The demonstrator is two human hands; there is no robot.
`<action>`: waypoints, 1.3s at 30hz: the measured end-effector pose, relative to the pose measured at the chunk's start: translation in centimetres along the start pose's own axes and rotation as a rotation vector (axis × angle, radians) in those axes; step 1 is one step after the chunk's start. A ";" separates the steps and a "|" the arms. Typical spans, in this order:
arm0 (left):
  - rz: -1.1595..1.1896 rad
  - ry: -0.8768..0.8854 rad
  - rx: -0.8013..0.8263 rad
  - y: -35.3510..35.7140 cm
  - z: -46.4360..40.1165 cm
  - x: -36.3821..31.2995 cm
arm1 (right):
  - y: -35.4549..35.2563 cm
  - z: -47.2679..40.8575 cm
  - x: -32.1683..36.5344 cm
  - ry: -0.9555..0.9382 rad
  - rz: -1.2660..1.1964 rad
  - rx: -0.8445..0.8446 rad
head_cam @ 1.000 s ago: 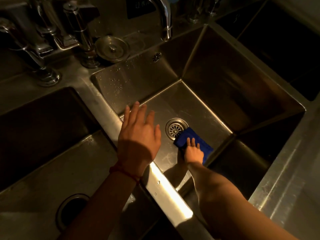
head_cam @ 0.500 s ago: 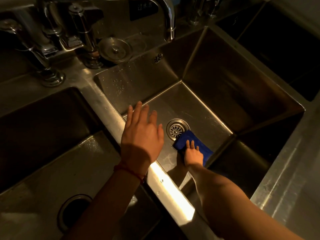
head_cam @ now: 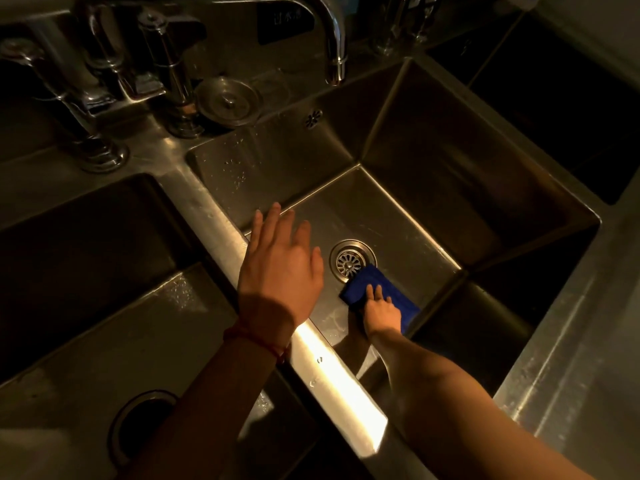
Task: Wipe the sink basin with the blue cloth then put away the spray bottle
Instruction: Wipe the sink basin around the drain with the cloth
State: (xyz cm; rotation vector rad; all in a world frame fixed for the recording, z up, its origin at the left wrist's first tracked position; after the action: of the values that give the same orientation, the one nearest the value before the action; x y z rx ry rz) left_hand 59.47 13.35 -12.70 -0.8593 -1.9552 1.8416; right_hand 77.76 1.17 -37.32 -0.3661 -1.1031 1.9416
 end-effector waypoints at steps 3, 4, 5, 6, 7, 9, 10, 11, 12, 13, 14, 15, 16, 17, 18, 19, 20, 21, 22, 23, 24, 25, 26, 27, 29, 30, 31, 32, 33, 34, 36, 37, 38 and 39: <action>0.002 0.004 -0.006 -0.1 0.1 0.0 | -1.3 -0.7 -0.1 0.025 -0.041 -0.033; 0.005 0.004 -0.007 -0.1 0.1 0.0 | -1.5 -0.9 -0.2 0.027 -0.046 -0.039; 0.005 0.004 -0.006 -0.1 0.1 0.0 | -1.4 -0.8 -0.3 0.027 -0.049 -0.042; -0.001 0.004 -0.006 0.0 0.1 0.0 | -1.1 -0.6 -0.4 0.027 -0.048 -0.039; -0.008 0.003 -0.005 0.0 0.1 0.1 | -0.7 -0.2 -0.5 0.023 -0.041 -0.032; -0.017 0.000 -0.002 0.0 0.1 0.1 | 0.5 0.5 -0.6 0.011 -0.025 -0.012; -0.020 0.001 -0.001 0.0 0.1 0.1 | 0.8 0.7 -0.6 0.007 -0.022 -0.006; -0.021 0.002 -0.001 0.0 0.1 0.1 | 0.9 0.8 -0.5 0.005 -0.021 -0.004; -0.017 0.002 -0.004 0.0 0.1 0.0 | 0.7 0.7 -0.5 0.002 -0.022 -0.003; -0.006 0.001 -0.006 -0.1 0.1 0.0 | 0.4 0.5 -0.4 -0.001 -0.024 -0.006; 0.002 0.001 -0.007 -0.1 0.1 0.0 | 0.1 0.2 -0.2 -0.003 -0.027 -0.011; 0.002 0.003 -0.006 -0.1 0.1 0.0 | -0.2 0.0 -0.1 0.000 -0.034 -0.017; -0.004 0.005 -0.004 0.0 0.1 0.0 | -0.6 -0.2 -0.1 0.008 -0.046 -0.024; -0.008 0.008 -0.005 0.0 0.1 0.0 | -1.0 -0.3 0.0 0.013 -0.057 -0.031; -0.008 0.009 -0.007 0.1 0.1 0.0 | -1.2 -0.4 0.1 0.016 -0.063 -0.035; -0.007 0.007 -0.009 0.1 0.1 0.0 | -1.2 -0.3 0.1 0.018 -0.065 -0.035; -0.009 0.005 -0.009 0.1 0.1 0.0 | -1.2 -0.1 0.1 0.016 -0.066 -0.034; -0.011 0.004 -0.009 0.1 0.1 0.0 | -0.9 0.2 0.1 0.008 -0.063 -0.030; -0.013 0.002 -0.011 0.0 0.1 0.0 | -0.5 0.6 0.1 -0.008 -0.054 -0.023; -0.013 0.002 -0.010 0.0 0.1 0.0 | 0.0 1.0 0.1 -0.030 -0.039 -0.010; -0.015 0.002 -0.007 0.0 0.1 0.0 | 0.5 1.4 0.2 -0.053 -0.024 0.010; -0.016 0.004 -0.003 -0.1 0.1 0.0 | 1.0 1.7 0.2 -0.076 -0.012 0.030; -0.016 0.004 -0.003 -0.1 0.1 0.0 | 1.2 2.0 0.3 -0.095 -0.002 0.046; -0.014 0.002 -0.003 -0.1 0.1 -0.1 | 1.3 2.2 0.2 -0.114 0.007 0.058; -0.013 -0.003 -0.001 0.0 0.0 -0.1 | 1.5 2.3 0.1 -0.156 0.020 0.077; -0.018 -0.004 0.000 0.0 0.0 -0.1 | 1.7 2.5 0.1 -0.177 0.024 0.086; -0.020 -0.007 0.000 0.1 -0.1 -0.1 | 2.0 2.6 0.1 -0.193 0.024 0.093; -0.020 -0.010 -0.002 0.1 -0.1 -0.1 | 2.2 2.8 0.1 -0.203 0.019 0.097; -0.016 -0.013 -0.005 0.1 -0.1 -0.1 | 2.3 2.8 0.2 -0.209 0.013 0.098; -0.010 -0.016 -0.010 0.1 -0.1 -0.1 | 2.3 2.8 0.2 -0.215 0.009 0.099; -0.006 -0.020 -0.019 0.0 -0.1 -0.1 | 2.1 2.5 0.2 -0.234 0.015 0.103; -0.007 -0.019 -0.021 0.0 -0.1 -0.2 | 1.9 2.3 0.2 -0.242 0.022 0.105; -0.007 -0.019 -0.021 0.0 -0.1 -0.2 | 1.7 2.2 0.3 -0.247 0.029 0.105; -0.006 -0.019 -0.021 0.0 0.0 -0.2 | 1.5 2.0 0.5 -0.250 0.034 0.103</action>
State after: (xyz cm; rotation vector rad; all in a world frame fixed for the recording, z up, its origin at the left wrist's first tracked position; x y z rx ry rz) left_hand 59.64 13.25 -12.64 -0.8438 -1.9900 1.8355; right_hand 75.45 0.09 -37.37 -0.0873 -1.1543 2.1068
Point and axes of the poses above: each hand's wrist, its own z-axis away from the middle knuckle, its own y-axis out of the palm, x = y × z, the point moved 5 cm from there along -z, towards the middle knuckle, and after that the axes turned 14 degrees about -z, right-handed, at the moved point
